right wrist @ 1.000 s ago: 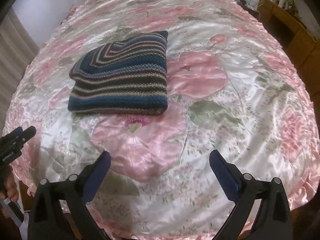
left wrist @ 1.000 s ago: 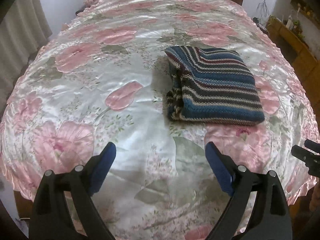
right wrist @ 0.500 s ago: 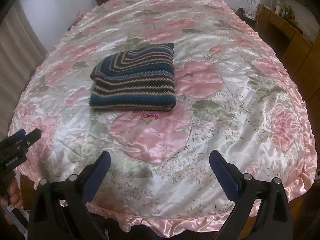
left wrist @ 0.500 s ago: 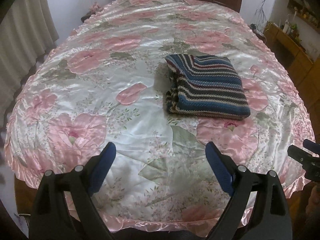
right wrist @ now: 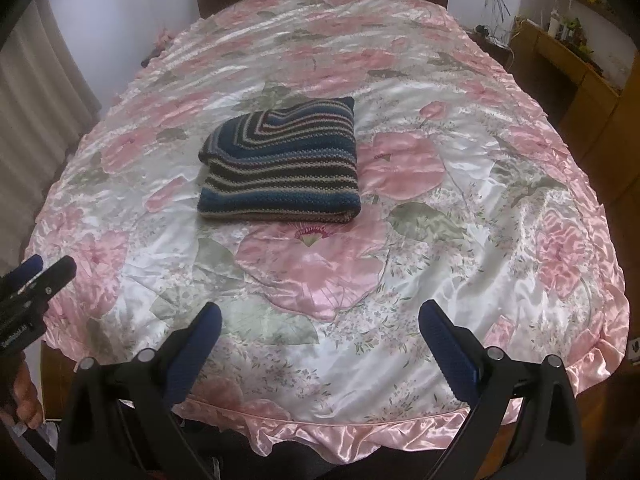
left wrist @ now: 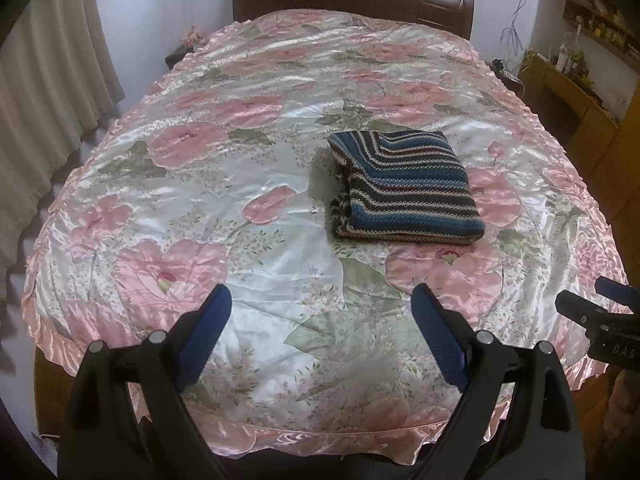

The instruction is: Fold small clothes

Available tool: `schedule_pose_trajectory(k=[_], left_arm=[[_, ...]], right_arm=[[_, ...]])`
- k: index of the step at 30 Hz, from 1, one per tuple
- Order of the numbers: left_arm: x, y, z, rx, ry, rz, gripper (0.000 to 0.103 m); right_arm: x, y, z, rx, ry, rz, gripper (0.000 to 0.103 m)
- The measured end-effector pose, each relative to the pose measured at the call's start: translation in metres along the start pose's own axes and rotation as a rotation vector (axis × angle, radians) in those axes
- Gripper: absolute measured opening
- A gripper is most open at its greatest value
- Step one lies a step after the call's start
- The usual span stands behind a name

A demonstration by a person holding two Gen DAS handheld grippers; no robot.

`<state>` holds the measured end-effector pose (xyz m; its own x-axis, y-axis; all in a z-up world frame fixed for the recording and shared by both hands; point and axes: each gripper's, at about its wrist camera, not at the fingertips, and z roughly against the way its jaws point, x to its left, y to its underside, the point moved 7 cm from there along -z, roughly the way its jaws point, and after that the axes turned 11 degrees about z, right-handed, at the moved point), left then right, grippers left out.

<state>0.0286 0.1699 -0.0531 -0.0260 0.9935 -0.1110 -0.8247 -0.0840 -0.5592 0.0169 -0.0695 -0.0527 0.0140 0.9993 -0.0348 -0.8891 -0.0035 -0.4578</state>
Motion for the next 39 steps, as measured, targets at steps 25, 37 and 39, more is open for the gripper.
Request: schedule_pose_trajectory(k=[25, 37, 39], left_arm=[[-0.004, 0.001, 0.013, -0.046, -0.040, -0.045, 0.091], [-0.003, 0.002, 0.011, -0.042, -0.044, -0.048, 0.091], [-0.001, 0.003, 0.010, -0.041, -0.046, -0.049, 0.091]], right_arm=[[0.013, -0.003, 0.013, -0.021, 0.006, 0.022, 0.099], [0.016, -0.004, 0.011, -0.018, 0.007, 0.033, 0.099], [0.017, -0.004, 0.012, -0.019, 0.006, 0.031, 0.099]])
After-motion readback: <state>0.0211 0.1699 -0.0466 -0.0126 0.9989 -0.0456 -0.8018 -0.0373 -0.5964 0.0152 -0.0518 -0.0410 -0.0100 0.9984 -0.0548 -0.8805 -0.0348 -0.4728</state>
